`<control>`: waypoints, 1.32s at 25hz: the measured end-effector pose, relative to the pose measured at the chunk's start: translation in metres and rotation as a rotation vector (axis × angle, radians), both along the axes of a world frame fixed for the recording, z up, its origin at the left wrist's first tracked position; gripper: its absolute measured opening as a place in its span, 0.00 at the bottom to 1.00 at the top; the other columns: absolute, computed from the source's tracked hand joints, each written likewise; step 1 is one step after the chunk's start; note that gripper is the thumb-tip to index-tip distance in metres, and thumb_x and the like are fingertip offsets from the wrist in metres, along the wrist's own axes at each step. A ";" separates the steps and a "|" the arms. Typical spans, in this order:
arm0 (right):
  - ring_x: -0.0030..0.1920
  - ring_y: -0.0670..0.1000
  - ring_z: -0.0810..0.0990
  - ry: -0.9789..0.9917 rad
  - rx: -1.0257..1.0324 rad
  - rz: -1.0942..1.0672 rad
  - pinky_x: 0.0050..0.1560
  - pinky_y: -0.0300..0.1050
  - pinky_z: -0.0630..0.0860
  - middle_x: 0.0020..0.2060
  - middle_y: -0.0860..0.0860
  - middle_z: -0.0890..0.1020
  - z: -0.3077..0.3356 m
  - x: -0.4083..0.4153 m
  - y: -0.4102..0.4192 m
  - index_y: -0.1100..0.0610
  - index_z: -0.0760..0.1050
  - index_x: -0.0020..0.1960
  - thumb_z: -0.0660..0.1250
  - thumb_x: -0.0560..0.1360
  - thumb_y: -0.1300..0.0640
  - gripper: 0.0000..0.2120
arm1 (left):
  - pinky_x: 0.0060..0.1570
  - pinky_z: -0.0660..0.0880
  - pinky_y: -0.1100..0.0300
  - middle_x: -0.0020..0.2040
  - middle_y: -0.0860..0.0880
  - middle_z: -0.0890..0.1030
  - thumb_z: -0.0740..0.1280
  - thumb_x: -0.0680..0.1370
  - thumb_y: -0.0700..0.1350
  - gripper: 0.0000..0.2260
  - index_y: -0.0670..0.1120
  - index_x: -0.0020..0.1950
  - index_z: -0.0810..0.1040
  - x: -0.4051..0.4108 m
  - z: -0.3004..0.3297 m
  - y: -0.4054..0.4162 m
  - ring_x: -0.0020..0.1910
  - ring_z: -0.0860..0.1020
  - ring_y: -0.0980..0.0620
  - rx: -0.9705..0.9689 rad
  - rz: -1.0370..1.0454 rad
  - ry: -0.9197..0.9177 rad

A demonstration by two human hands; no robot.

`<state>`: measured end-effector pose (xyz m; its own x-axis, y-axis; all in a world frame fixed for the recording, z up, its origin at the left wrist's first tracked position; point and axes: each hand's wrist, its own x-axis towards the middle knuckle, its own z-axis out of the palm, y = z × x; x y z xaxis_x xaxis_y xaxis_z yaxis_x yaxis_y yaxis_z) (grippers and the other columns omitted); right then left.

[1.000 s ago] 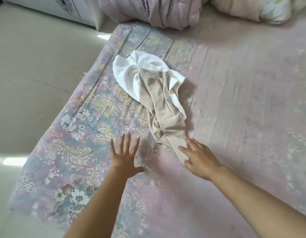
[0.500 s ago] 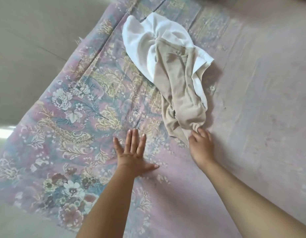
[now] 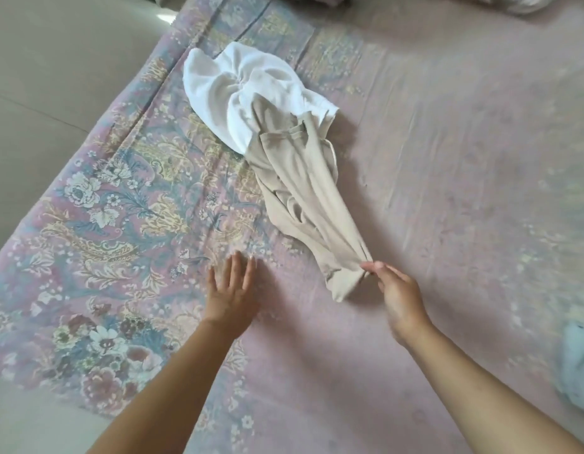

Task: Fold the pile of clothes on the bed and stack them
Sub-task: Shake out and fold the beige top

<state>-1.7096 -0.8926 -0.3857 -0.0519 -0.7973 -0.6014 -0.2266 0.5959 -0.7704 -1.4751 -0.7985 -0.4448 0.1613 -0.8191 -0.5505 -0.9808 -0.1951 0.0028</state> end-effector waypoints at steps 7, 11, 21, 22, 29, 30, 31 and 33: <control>0.69 0.50 0.67 -0.116 0.367 -0.492 0.62 0.42 0.61 0.59 0.51 0.71 -0.005 -0.185 0.048 0.59 0.74 0.58 0.55 0.80 0.62 0.11 | 0.53 0.76 0.40 0.61 0.35 0.78 0.81 0.60 0.48 0.42 0.40 0.67 0.65 -0.115 0.009 0.029 0.58 0.79 0.38 -0.337 -0.251 0.122; 0.67 0.50 0.68 -0.149 0.367 -0.492 0.68 0.46 0.61 0.59 0.52 0.72 -0.023 -0.221 0.061 0.63 0.70 0.66 0.56 0.81 0.61 0.16 | 0.52 0.77 0.43 0.59 0.37 0.79 0.80 0.60 0.46 0.38 0.40 0.64 0.67 -0.172 0.005 0.015 0.55 0.80 0.39 -0.462 -0.362 0.159; 0.35 0.51 0.73 0.456 0.214 -0.209 0.34 0.43 0.65 0.30 0.52 0.73 -0.055 -0.193 0.050 0.57 0.70 0.31 0.69 0.71 0.61 0.13 | 0.49 0.77 0.50 0.55 0.40 0.79 0.58 0.75 0.46 0.16 0.42 0.61 0.71 -0.232 0.012 -0.011 0.52 0.79 0.42 -0.732 -0.335 0.295; 0.33 0.50 0.70 0.412 0.143 -0.184 0.33 0.43 0.64 0.28 0.51 0.71 -0.044 -0.195 0.044 0.56 0.69 0.29 0.68 0.72 0.61 0.15 | 0.49 0.77 0.50 0.55 0.40 0.79 0.58 0.75 0.46 0.16 0.43 0.61 0.71 -0.232 0.018 -0.008 0.52 0.79 0.41 -0.733 -0.317 0.327; 0.32 0.43 0.63 0.213 -0.239 0.582 0.30 0.36 0.59 0.30 0.51 0.66 0.158 -0.186 -0.035 0.63 0.70 0.37 0.62 0.80 0.61 0.13 | 0.60 0.71 0.48 0.61 0.35 0.73 0.66 0.75 0.49 0.24 0.40 0.66 0.68 -0.214 0.175 -0.078 0.61 0.72 0.40 -0.886 -0.218 0.672; 0.33 0.43 0.65 0.192 -0.271 0.631 0.32 0.37 0.60 0.30 0.54 0.68 0.198 -0.180 -0.044 0.66 0.71 0.37 0.63 0.79 0.60 0.14 | 0.64 0.68 0.53 0.64 0.34 0.71 0.69 0.73 0.52 0.29 0.38 0.69 0.67 -0.209 0.215 -0.089 0.64 0.69 0.42 -0.882 -0.231 0.697; 0.35 0.44 0.68 0.162 -0.300 0.665 0.36 0.39 0.63 0.31 0.58 0.72 0.240 -0.172 -0.050 0.68 0.74 0.39 0.66 0.78 0.59 0.14 | 0.65 0.65 0.57 0.66 0.35 0.70 0.72 0.70 0.53 0.36 0.36 0.71 0.65 -0.206 0.258 -0.097 0.66 0.68 0.44 -0.845 -0.226 0.741; 0.39 0.45 0.72 0.093 -0.365 0.690 0.41 0.41 0.68 0.35 0.57 0.80 0.314 -0.158 -0.059 0.64 0.81 0.42 0.70 0.74 0.57 0.10 | 0.63 0.63 0.70 0.67 0.42 0.71 0.78 0.67 0.48 0.45 0.38 0.76 0.56 -0.205 0.335 -0.108 0.66 0.68 0.53 -0.612 -0.152 0.894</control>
